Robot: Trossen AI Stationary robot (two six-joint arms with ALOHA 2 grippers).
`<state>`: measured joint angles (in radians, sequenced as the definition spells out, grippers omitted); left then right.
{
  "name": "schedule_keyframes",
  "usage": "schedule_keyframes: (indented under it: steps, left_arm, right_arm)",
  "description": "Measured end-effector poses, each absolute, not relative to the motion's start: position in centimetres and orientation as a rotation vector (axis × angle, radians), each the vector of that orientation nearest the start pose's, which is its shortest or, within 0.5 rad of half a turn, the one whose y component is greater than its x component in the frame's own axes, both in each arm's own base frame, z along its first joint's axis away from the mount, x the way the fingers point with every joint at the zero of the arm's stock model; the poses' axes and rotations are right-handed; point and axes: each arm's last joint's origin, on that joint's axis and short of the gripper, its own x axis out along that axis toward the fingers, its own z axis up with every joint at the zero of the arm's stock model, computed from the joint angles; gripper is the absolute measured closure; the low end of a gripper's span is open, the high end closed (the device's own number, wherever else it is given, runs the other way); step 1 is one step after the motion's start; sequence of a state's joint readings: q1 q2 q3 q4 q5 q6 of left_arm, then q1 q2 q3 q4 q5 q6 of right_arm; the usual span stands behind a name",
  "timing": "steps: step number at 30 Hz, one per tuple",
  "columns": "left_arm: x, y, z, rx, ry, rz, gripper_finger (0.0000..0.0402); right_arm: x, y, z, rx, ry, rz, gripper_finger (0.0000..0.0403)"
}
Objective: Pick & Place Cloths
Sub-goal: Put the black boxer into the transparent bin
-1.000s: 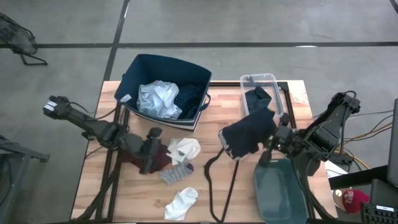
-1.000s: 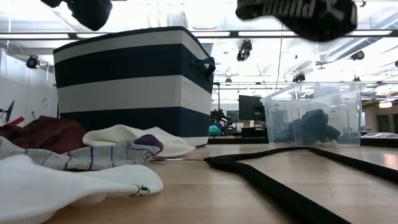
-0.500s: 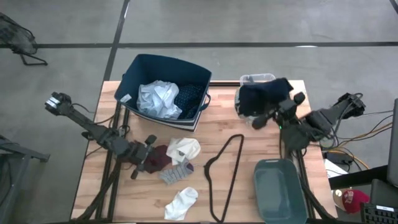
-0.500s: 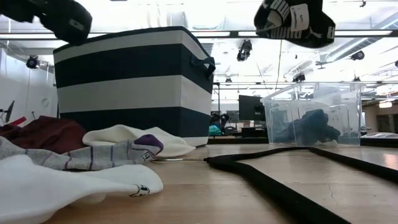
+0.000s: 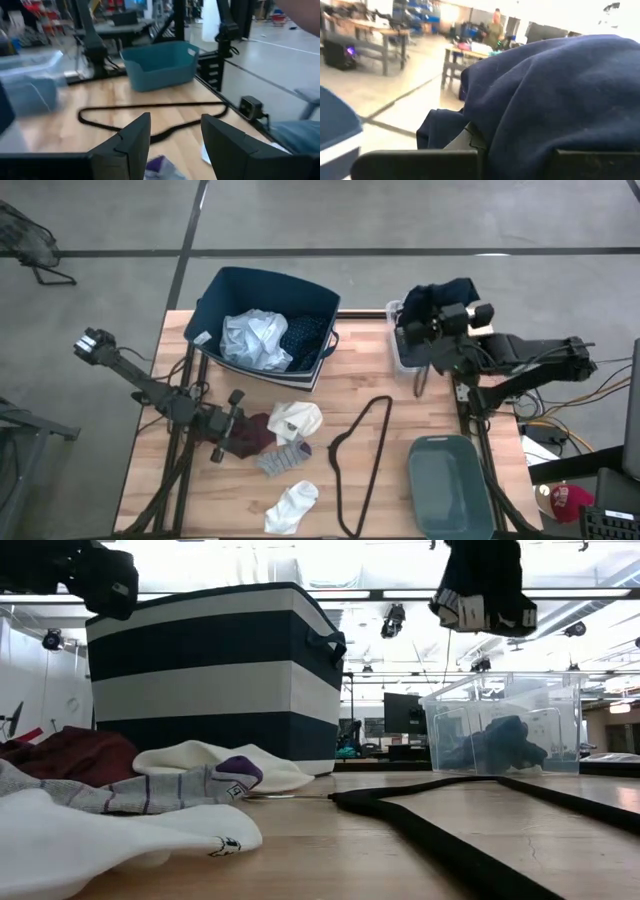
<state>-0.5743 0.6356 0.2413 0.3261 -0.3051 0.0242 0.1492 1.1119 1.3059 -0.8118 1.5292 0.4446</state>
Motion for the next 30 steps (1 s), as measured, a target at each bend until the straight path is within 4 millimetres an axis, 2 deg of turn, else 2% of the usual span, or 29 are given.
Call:
schedule_keyframes:
  steps: [5,11,17,24,30]
  left_arm:
    - [13.1,-7.3,20.7,0.084,0.053,-0.233,0.0221]
    - [12.9,-7.2,20.0,0.077,0.085,-0.232,0.0221]
    - [12.5,-7.0,20.0,0.069,0.163,-0.234,0.0221]
    - [12.4,-6.9,19.6,0.018,0.186,-0.228,0.0221]
    - [12.4,-6.9,19.4,0.006,0.21,-0.215,0.0221]
  right_arm:
    - [19.4,-2.5,39.8,-0.028,0.215,-1.348,0.039]
    - [18.7,-4.3,37.0,0.018,0.314,-1.422,0.039]
    - [18.1,-5.3,33.7,0.09,0.412,-1.459,0.039]
    - [18.1,-5.9,29.8,0.14,0.562,-1.416,0.039]
    - [17.9,-5.8,27.8,0.14,0.635,-1.394,0.039]
